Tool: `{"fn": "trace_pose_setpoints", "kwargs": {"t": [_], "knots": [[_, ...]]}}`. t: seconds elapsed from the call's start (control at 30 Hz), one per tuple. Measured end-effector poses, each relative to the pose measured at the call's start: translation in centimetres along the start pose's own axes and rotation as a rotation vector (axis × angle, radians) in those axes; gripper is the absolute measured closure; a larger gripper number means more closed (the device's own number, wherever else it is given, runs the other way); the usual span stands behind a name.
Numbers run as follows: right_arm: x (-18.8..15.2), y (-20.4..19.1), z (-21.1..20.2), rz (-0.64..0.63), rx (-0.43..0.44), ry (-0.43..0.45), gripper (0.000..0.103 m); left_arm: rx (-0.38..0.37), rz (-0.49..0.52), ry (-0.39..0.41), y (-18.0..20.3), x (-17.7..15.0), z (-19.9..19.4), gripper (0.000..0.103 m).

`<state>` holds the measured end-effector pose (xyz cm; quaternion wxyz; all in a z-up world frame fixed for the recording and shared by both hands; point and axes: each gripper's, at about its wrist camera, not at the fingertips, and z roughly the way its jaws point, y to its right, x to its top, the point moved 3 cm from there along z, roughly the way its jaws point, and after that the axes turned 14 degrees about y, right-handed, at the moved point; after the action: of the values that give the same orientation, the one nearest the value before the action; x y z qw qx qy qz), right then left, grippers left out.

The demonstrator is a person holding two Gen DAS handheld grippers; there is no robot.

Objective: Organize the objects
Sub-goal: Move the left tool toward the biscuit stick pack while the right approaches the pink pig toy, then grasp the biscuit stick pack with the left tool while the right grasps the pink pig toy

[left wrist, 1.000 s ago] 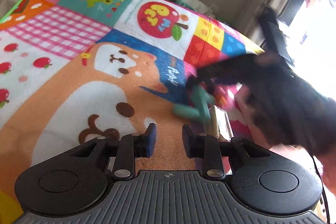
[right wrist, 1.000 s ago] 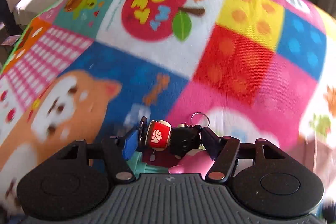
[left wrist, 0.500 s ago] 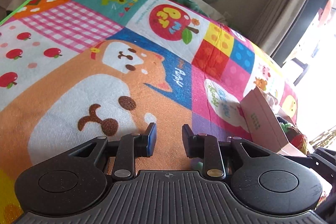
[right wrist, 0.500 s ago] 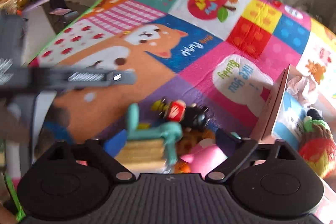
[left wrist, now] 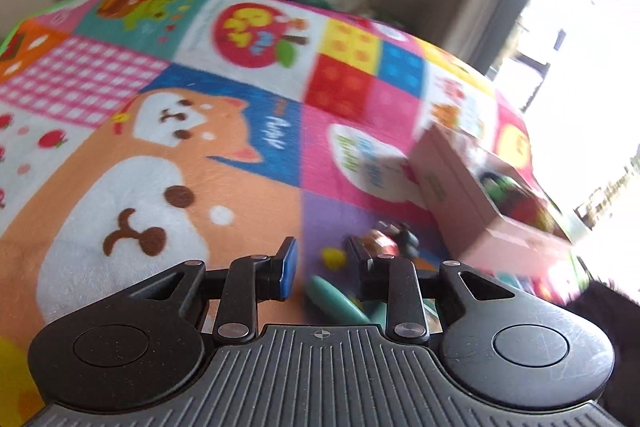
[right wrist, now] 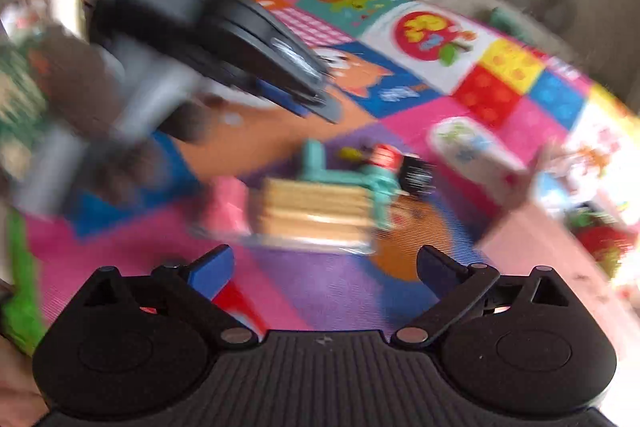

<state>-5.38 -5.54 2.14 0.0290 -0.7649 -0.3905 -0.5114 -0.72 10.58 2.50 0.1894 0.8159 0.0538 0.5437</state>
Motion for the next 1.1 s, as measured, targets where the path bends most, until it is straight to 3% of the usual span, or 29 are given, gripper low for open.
{"fn": "trace_pose_setpoints", "kwargs": {"t": [0.1,0.2,0.33,0.53,0.67,0.8,0.93,1.1], "knots": [[-1.4,3.5,-1.6,0.058,-0.125,-0.002,0.005,-0.076,0.134,-0.024,2.2,-1.1,-2.3,0.073],[-2.6,7.6,-3.9,0.264,-0.126,0.002,0.005,-0.108,0.282,-0.075,4.7,-2.7,-2.8,0.073],[-4.4,10.1,-5.5,0.455,-0.116,-0.009,0.005,-0.06,0.397,-0.067,6.5,-3.5,-1.2,0.073],[-5.7,9.0,-5.3,0.44,-0.132,-0.03,0.005,-0.078,0.501,-0.123,8.6,-4.1,-1.0,0.066],[-7.1,8.8,-5.7,0.413,-0.184,-0.049,0.005,-0.045,0.5,-0.152,8.2,-4.1,-1.2,0.064],[-8.0,10.0,-6.2,0.485,-0.219,-0.038,0.005,-0.031,0.527,-0.189,8.0,-4.1,-1.5,0.064],[-8.3,10.8,-5.9,0.565,-0.213,-0.02,0.005,-0.014,0.499,-0.244,7.7,-4.4,-0.5,0.06],[-8.4,10.3,-5.5,0.592,-0.192,-0.033,0.006,0.005,0.459,-0.249,7.8,-4.5,0.5,0.061]]}}
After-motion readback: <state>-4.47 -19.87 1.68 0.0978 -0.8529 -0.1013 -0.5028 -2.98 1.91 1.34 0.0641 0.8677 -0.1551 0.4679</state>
